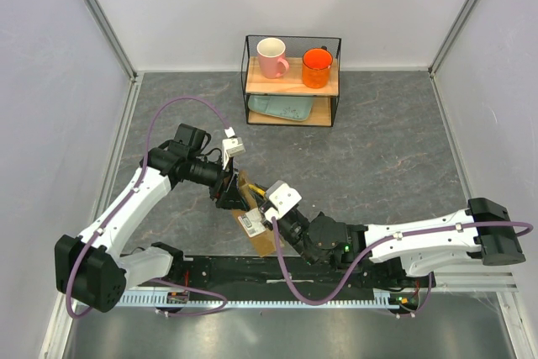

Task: Unpack the express box
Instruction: Cut the express box at the center of the board.

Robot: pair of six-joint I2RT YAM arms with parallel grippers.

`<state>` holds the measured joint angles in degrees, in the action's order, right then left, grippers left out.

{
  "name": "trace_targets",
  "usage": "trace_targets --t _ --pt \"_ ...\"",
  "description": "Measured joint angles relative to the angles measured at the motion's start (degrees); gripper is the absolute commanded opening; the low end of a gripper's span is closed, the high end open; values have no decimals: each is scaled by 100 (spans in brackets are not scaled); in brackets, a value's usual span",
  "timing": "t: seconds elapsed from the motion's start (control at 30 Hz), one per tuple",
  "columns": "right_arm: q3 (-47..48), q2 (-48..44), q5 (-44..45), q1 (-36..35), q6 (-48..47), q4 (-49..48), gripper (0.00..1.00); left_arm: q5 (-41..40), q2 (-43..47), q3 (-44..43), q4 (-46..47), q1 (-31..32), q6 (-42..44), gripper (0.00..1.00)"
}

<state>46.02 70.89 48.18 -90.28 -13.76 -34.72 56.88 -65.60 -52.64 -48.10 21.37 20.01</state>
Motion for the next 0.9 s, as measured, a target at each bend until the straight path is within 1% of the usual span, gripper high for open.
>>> trace_targets --t 0.9 --pt "0 -66 20 -24 -83 -11 0 0 0 2 13 101 0 53"
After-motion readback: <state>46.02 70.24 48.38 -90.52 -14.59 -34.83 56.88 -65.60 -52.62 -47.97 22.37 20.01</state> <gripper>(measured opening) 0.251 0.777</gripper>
